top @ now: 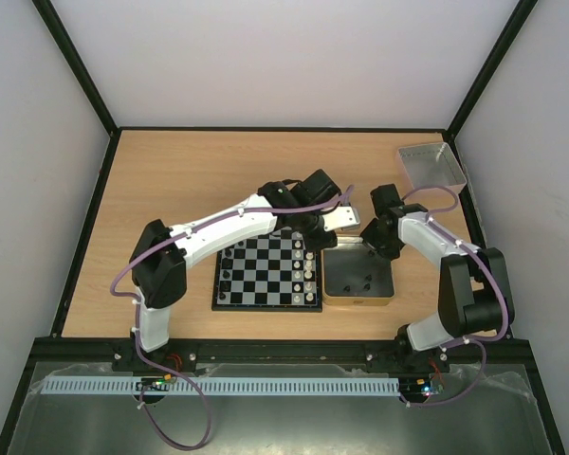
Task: Set up the chess pieces on the board
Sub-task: Pick up the chess piece from the storage box, then place the chess piece on the chessboard.
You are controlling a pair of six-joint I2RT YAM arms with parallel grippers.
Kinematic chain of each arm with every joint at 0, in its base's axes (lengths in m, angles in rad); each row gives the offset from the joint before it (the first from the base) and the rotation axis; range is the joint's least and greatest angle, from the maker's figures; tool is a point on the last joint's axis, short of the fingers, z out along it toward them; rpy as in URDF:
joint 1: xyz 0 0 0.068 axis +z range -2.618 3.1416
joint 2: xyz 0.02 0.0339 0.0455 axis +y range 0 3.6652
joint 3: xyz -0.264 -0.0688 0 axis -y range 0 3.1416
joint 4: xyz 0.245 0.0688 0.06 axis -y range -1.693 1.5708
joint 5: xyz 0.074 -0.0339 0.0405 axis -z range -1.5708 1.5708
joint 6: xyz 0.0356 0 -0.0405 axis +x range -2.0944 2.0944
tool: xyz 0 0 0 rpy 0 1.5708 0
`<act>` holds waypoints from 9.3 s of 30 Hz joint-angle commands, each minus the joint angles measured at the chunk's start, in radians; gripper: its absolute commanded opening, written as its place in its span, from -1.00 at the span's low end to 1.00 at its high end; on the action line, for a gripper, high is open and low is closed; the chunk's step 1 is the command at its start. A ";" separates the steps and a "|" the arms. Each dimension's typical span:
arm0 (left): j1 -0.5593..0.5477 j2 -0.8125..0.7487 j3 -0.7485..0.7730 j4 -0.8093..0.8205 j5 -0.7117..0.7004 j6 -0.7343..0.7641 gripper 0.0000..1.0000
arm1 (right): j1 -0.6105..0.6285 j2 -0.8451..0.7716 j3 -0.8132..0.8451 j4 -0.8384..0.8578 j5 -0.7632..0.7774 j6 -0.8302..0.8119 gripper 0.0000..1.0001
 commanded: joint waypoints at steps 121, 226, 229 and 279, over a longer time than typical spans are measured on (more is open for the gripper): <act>-0.156 0.561 0.391 0.085 -0.037 -0.005 -0.68 | -0.253 -0.365 0.477 -0.380 0.027 0.019 -0.95; 0.122 -0.072 -0.047 0.043 -0.012 -0.012 -0.96 | 0.025 -0.323 0.466 -0.364 0.094 0.007 -0.95; 0.186 -0.171 -0.198 0.063 -0.024 -0.001 -0.96 | 0.137 -0.281 0.477 -0.340 0.120 0.045 -0.95; 0.432 -0.618 -0.917 0.183 0.034 0.015 -0.88 | 0.572 0.508 0.787 -0.195 -0.071 0.030 -0.95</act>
